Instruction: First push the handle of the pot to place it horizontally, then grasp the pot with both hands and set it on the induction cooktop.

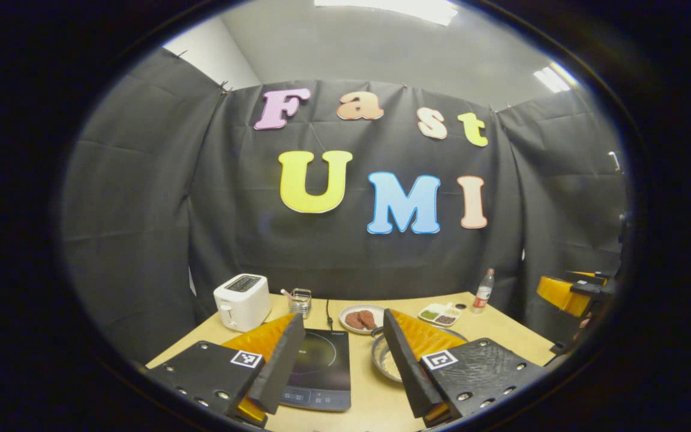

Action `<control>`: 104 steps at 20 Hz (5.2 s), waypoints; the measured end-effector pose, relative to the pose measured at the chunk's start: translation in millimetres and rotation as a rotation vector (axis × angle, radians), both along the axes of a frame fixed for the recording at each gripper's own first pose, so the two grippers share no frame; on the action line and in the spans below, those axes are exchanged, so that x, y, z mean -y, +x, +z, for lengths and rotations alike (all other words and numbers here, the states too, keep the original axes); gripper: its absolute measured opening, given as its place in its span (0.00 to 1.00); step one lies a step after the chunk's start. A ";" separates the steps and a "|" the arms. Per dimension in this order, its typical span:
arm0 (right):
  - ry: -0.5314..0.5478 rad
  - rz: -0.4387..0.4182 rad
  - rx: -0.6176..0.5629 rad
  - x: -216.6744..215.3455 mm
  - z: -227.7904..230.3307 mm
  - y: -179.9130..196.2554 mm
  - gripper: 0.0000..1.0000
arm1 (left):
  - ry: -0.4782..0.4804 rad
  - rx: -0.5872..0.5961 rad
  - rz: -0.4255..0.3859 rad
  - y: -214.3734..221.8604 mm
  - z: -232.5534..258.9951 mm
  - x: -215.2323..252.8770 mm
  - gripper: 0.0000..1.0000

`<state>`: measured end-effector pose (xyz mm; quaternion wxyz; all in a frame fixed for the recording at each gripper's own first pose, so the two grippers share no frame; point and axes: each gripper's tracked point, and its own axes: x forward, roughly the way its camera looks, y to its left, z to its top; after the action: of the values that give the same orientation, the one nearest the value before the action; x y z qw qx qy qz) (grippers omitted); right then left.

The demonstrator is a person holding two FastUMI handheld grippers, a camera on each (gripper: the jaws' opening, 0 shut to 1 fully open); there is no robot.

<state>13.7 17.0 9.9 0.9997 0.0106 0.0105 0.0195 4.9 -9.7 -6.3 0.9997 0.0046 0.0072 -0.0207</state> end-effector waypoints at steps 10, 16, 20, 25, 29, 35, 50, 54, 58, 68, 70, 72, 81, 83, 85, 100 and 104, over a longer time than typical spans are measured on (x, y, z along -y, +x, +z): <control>-0.085 0.064 -0.103 -15.1 -2.9 19.6 0.98 | -0.029 -0.043 0.016 6.9 -20.1 -15.9 0.79; -0.111 0.125 -0.238 -34.8 -22.4 28.8 0.54 | -0.069 -0.050 0.011 17.8 -24.4 -17.7 0.81; -0.128 0.140 -0.349 -42.9 -47.3 30.0 0.17 | -0.074 -0.039 -0.008 23.1 -17.2 -14.9 0.77; -0.112 0.263 -0.467 -69.0 -77.4 30.5 0.02 | -0.022 -0.040 0.010 19.2 -19.3 -25.9 0.82; -0.134 0.337 -0.582 -78.4 -105.9 33.2 0.02 | -0.027 -0.078 0.033 15.1 -26.7 -29.0 0.77; -0.142 0.404 -0.747 -78.2 -151.7 28.8 0.02 | 0.014 -0.111 0.073 15.4 -33.9 -31.1 0.84; -0.130 0.483 -1.013 -53.9 -250.4 43.9 0.02 | 0.022 -0.222 0.192 12.5 -60.6 4.7 0.81; -0.136 0.515 -1.043 -54.4 -269.5 43.8 0.02 | 0.003 -0.251 0.212 4.7 -69.2 17.2 0.77; -0.153 0.525 -1.067 -53.0 -285.4 50.0 0.02 | 0.014 -0.272 0.244 -0.5 -72.9 23.0 0.81; -0.174 0.532 -1.060 -39.7 -291.2 66.0 0.02 | 0.007 -0.284 0.284 0.0 -76.7 35.7 0.77; -0.184 0.517 -1.057 -29.3 -291.0 69.5 0.02 | 0.013 -0.284 0.276 6.2 -75.5 42.2 0.81; -0.184 0.502 -1.055 -21.3 -290.8 74.6 0.02 | 0.015 -0.281 0.268 9.1 -75.2 48.6 0.81; -0.170 0.438 -1.058 9.9 -291.4 96.1 0.00 | 0.007 -0.291 0.245 25.9 -78.3 71.3 0.81; -0.163 0.429 -1.058 15.2 -290.1 101.1 0.02 | 0.013 -0.297 0.244 27.4 -79.7 74.6 0.81; -0.164 0.420 -1.051 20.7 -291.0 106.2 0.02 | 0.016 -0.303 0.241 29.0 -81.8 78.2 0.81; -0.067 0.321 -1.013 55.4 -287.8 153.4 0.02 | 0.031 -0.344 0.266 28.4 -91.6 101.4 0.77; -0.013 0.308 -1.006 58.6 -286.6 165.7 0.02 | 0.030 -0.355 0.288 25.8 -95.5 110.4 0.81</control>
<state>179.4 -41.5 -276.7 0.8567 0.0107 0.4908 0.1585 30.8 -120.1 -101.8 0.9753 0.0149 0.1837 0.1219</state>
